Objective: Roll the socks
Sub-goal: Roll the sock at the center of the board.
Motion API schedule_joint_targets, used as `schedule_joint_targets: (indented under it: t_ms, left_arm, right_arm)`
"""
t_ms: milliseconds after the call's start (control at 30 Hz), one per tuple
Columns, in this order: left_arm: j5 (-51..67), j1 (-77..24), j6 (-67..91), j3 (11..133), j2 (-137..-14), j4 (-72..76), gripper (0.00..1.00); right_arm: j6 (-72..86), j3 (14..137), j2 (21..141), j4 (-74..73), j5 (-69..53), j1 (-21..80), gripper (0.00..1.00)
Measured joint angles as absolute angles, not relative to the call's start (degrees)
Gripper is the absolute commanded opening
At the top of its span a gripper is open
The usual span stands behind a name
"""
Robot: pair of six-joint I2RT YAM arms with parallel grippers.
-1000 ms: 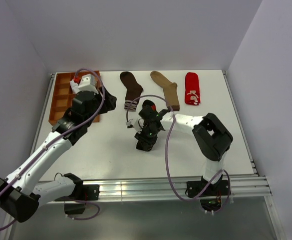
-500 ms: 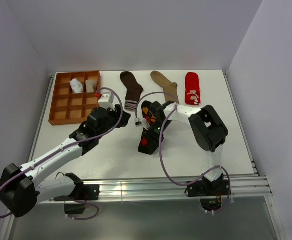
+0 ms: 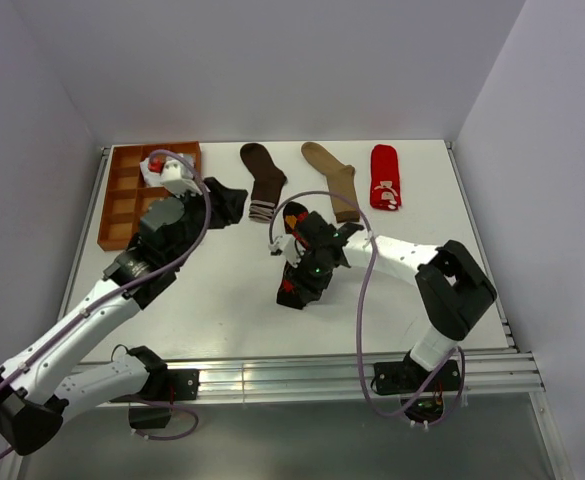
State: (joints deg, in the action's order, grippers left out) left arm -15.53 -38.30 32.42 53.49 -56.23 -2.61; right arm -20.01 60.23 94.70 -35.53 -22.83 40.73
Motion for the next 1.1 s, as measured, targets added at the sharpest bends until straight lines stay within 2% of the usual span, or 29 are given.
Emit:
schedule_joint_targets:
  t_ms: [167, 433, 833, 1100]
  left_arm:
    - [-20.2, -38.3, 33.8, 62.0, -54.6, -8.7, 0.67]
    - [-22.8, -38.3, 33.6, 68.8, -53.1, -11.6, 0.68]
    - [-22.8, -38.3, 33.4, 68.8, -54.5, -14.4, 0.67]
    - [-22.5, -38.3, 33.2, 68.7, -55.0, -14.5, 0.67]
  right_arm:
    - [-18.1, 56.7, 94.0, -30.3, -11.4, 48.1, 0.59]
    - [-16.7, 56.7, 94.0, -24.9, -1.3, 52.8, 0.61]
    - [-16.3, 56.7, 94.0, -24.8, 0.6, 57.6, 0.62]
    - [-16.5, 56.7, 95.2, -24.8, 0.6, 57.8, 0.58]
